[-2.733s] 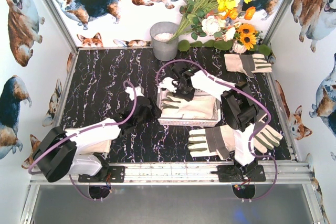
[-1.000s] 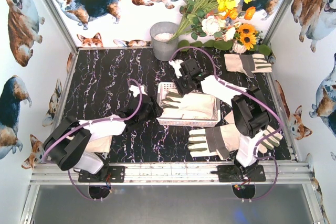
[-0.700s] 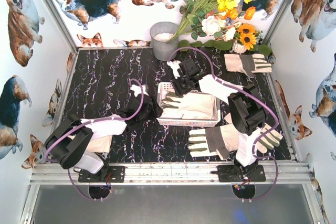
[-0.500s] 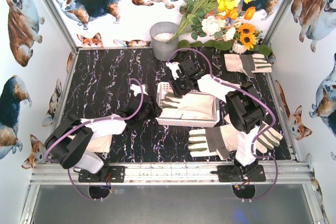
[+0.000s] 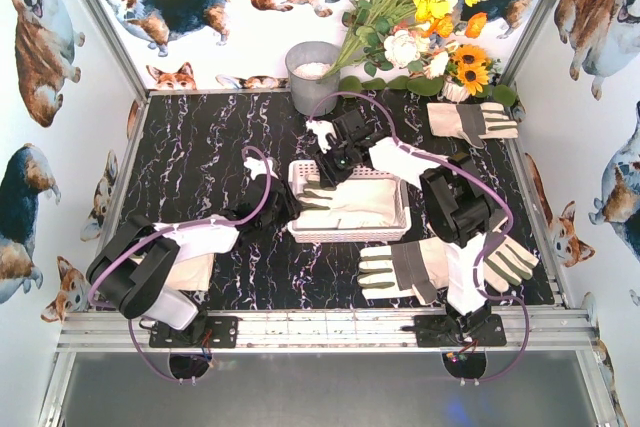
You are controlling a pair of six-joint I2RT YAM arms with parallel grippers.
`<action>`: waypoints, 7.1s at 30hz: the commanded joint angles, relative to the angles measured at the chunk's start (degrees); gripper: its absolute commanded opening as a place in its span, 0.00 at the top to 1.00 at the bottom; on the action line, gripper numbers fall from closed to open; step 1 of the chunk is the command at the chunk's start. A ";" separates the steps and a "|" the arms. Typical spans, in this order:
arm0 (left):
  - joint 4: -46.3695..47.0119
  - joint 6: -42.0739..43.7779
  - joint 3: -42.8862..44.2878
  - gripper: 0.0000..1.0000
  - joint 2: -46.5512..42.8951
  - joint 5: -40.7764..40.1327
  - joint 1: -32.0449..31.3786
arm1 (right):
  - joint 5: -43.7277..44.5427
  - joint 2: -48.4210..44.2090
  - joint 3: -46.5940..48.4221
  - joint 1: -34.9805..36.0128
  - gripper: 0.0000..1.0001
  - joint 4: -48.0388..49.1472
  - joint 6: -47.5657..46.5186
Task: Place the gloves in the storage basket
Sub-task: Move the bin to the center of the board, then pick up the glove from the center of the board, then turn over the glove at the center of the board.
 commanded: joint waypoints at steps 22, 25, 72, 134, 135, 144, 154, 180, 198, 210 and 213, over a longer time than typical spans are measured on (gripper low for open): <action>4.38 11.11 11.08 0.72 11.49 9.23 10.02 | 2.86 9.38 10.90 1.00 0.68 8.51 -3.57; 4.13 12.36 12.08 0.72 12.98 10.94 11.40 | 1.85 9.32 9.68 1.00 0.68 12.64 -4.71; -64.14 -21.81 1.80 0.00 -23.72 -28.20 32.12 | 18.89 -51.20 -27.35 -9.91 0.15 14.93 25.75; -53.63 -12.30 1.18 0.65 -14.31 -14.03 25.02 | 7.90 -48.60 -30.36 -9.96 0.17 13.61 35.12; -53.41 -11.93 1.32 0.65 -13.56 -14.27 25.02 | 7.88 -48.67 -30.40 -9.96 0.17 13.59 35.12; -51.42 -9.96 0.24 0.73 -8.80 -13.21 24.98 | 7.23 -48.12 -30.28 -9.96 0.17 13.77 35.55; -50.58 -7.39 3.57 1.00 -9.74 -9.63 19.22 | 6.94 -47.23 -30.08 -9.96 0.17 13.82 35.64; -55.21 -24.63 -0.29 1.00 -43.52 -12.82 23.00 | 4.61 -45.36 -29.19 -9.96 0.17 13.83 36.27; -74.65 -29.97 -3.65 1.00 -40.21 -16.33 23.97 | 5.20 -46.10 -30.11 -9.96 0.17 12.51 37.20; -81.88 -35.65 -0.14 0.90 -44.62 -22.47 23.97 | 16.18 -51.19 -32.35 -10.25 0.16 -2.80 37.85; -85.47 -37.20 2.05 0.85 -46.25 -24.94 23.99 | 16.43 -51.90 -33.97 -10.49 0.16 -5.26 38.83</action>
